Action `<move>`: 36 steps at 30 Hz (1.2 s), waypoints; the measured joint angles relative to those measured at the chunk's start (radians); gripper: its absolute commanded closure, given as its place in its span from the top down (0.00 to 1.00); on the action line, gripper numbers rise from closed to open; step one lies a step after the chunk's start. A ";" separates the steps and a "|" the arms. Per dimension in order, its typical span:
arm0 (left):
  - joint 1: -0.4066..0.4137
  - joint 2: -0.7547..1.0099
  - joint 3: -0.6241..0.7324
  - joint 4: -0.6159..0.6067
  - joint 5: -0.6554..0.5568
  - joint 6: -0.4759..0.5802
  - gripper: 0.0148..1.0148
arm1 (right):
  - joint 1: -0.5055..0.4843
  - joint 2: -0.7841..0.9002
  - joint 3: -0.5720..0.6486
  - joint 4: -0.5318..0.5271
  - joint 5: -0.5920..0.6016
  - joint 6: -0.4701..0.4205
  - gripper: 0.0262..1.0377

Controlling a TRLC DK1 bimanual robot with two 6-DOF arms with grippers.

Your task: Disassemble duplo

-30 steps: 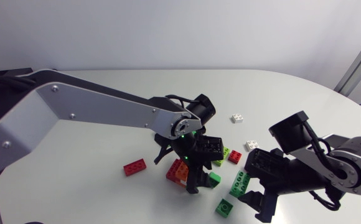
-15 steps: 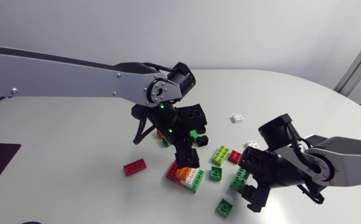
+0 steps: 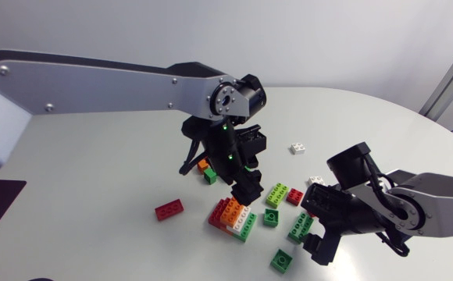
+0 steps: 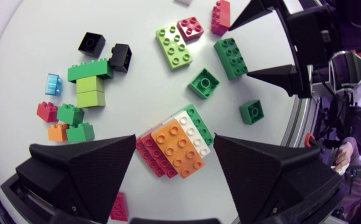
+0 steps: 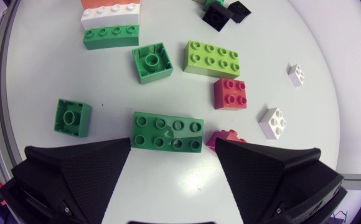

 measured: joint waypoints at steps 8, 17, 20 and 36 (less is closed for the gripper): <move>0.000 0.082 0.085 -0.089 -0.058 -0.155 0.75 | 0.000 -0.047 0.001 -0.034 0.000 0.004 0.96; 0.000 0.094 0.085 -0.142 -0.060 -0.235 0.75 | 0.003 -0.061 0.002 -0.043 0.000 0.004 0.96; 0.000 0.097 0.085 -0.141 -0.060 -0.245 0.75 | 0.003 -0.064 0.002 -0.045 0.000 0.004 0.96; -0.039 0.132 0.087 -0.118 -0.055 -0.283 0.75 | 0.003 -0.111 0.001 -0.055 0.000 0.004 0.96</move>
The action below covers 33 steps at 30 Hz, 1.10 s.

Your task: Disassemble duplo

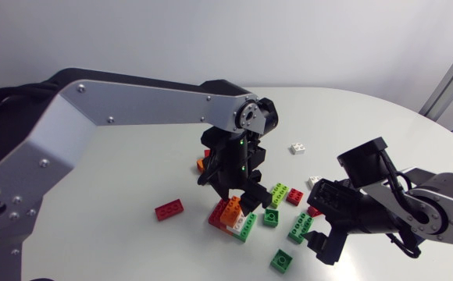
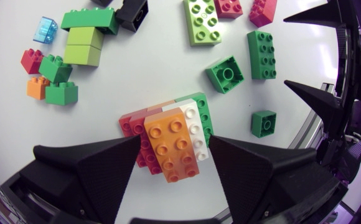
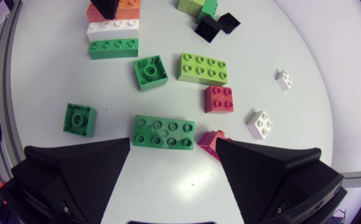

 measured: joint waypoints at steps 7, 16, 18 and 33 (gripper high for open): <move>-0.001 0.008 0.000 0.013 0.001 -0.003 0.37 | 0.000 -0.001 -0.002 0.000 0.000 0.000 0.96; -0.001 0.008 -0.002 0.015 0.003 -0.007 0.34 | 0.000 -0.001 -0.004 0.000 0.000 0.000 0.96; -0.001 0.008 -0.003 0.014 0.003 -0.008 0.34 | 0.000 -0.001 -0.006 0.000 0.000 0.000 0.96; -0.011 -0.049 -0.041 0.077 -0.027 0.213 0.33 | 0.000 -0.090 -0.008 -0.023 -0.024 0.000 0.96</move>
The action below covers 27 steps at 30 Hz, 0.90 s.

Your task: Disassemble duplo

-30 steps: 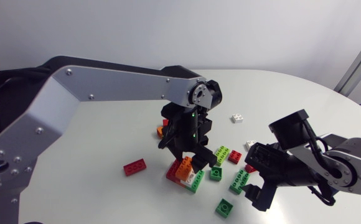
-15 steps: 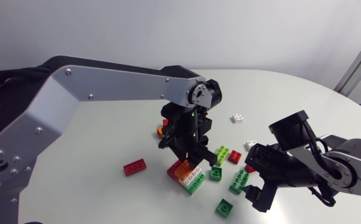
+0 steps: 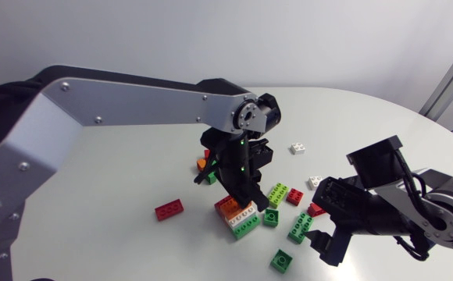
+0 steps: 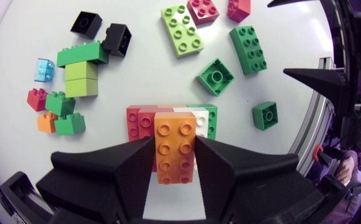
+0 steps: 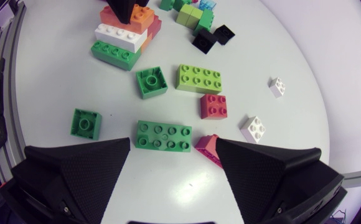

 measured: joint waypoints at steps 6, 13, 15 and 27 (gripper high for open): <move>0.000 -0.117 -0.093 0.061 0.000 0.133 0.33 | 0.005 -0.011 0.019 -0.036 -0.117 0.034 0.96; -0.006 -0.232 -0.264 0.184 -0.005 0.245 0.33 | 0.005 0.069 0.132 -0.079 -0.283 0.130 0.81; -0.014 -0.235 -0.302 0.212 -0.008 0.262 0.33 | 0.006 0.101 0.166 -0.079 -0.317 0.161 0.66; -0.066 -0.374 -0.403 0.392 -0.034 0.283 0.33 | -0.086 0.416 0.340 -0.159 -0.642 0.266 0.90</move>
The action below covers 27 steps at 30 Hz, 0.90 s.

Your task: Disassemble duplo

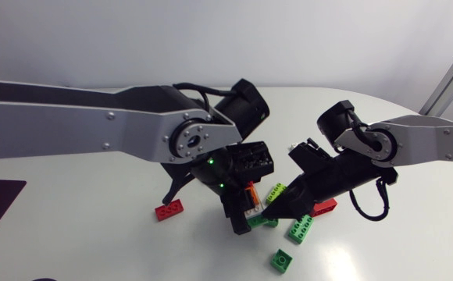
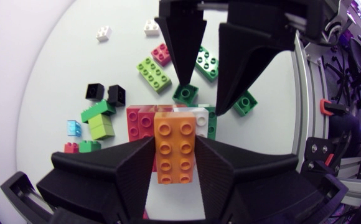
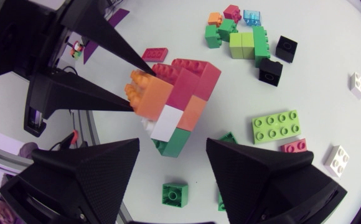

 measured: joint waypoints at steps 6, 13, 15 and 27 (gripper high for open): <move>0.010 -0.092 -0.047 0.071 0.000 0.000 0.33 | -0.054 0.049 0.033 -0.058 -0.112 -0.005 0.92; 0.012 -0.103 -0.081 0.105 0.002 0.000 0.33 | -0.066 0.055 0.061 -0.094 -0.178 -0.011 0.91; 0.012 -0.106 -0.087 0.113 0.005 0.000 0.33 | -0.066 0.055 0.062 -0.096 -0.180 -0.011 0.91; 0.012 -0.155 -0.088 0.137 0.021 -0.005 0.33 | -0.066 0.061 0.063 -0.099 -0.193 -0.015 0.58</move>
